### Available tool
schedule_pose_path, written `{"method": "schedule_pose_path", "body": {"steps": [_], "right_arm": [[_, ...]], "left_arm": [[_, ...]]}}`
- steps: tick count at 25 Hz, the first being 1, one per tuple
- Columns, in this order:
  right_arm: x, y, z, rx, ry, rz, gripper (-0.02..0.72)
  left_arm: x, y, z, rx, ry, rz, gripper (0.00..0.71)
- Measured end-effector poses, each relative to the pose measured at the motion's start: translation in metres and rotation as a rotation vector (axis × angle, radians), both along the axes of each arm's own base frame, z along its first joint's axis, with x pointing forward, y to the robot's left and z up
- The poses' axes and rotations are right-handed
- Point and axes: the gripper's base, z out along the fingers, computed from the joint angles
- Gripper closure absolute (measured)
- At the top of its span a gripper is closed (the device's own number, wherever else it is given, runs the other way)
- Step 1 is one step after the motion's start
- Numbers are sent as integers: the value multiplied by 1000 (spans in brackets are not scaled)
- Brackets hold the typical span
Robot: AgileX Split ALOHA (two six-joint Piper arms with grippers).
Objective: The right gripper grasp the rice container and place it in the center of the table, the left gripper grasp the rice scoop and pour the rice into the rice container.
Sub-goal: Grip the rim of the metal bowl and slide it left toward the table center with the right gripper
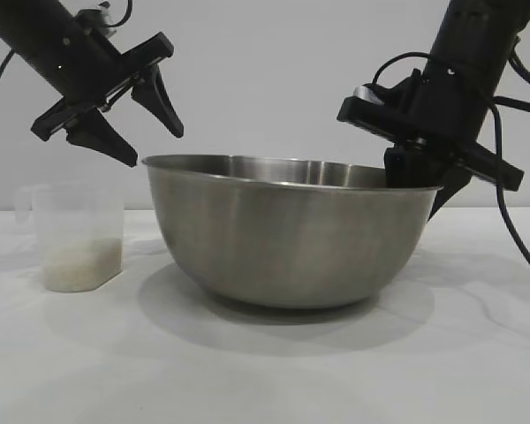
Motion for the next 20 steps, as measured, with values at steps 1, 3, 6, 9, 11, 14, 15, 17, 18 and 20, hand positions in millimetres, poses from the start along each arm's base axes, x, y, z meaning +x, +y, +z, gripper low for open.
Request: {"method": "schedule_pose_path", "body": {"steps": [1, 3, 6, 9, 11, 14, 15, 17, 18, 20], "right_arm": [[1, 0, 0, 1, -2, 0, 418], [3, 1, 4, 4, -9, 5, 301], [8, 3, 15, 14, -20, 24, 180], [14, 4, 31, 11, -43, 56, 188], [18, 4, 46, 4, -83, 74, 162], [27, 3, 69, -20, -164, 87, 162], [29, 2, 75, -31, -190, 92, 162], [33, 0, 86, -59, -237, 101, 162], [35, -2, 90, -74, -256, 107, 162], [36, -5, 95, -111, -281, 119, 162]], "left_arm": [[0, 0, 0, -1, 1, -1, 233], [0, 0, 0, -3, 3, -5, 233], [-1, -1, 0, -4, 4, -6, 233], [-1, -1, 0, -5, 5, -9, 233], [-1, -1, 0, -6, 7, -11, 233], [-1, -1, 0, -7, 8, -12, 233], [-1, -1, 0, -7, 8, -12, 233], [-1, -1, 0, -7, 8, -12, 233], [-1, -1, 0, -7, 8, -12, 233], [-1, -1, 0, -7, 8, -12, 233]]}}
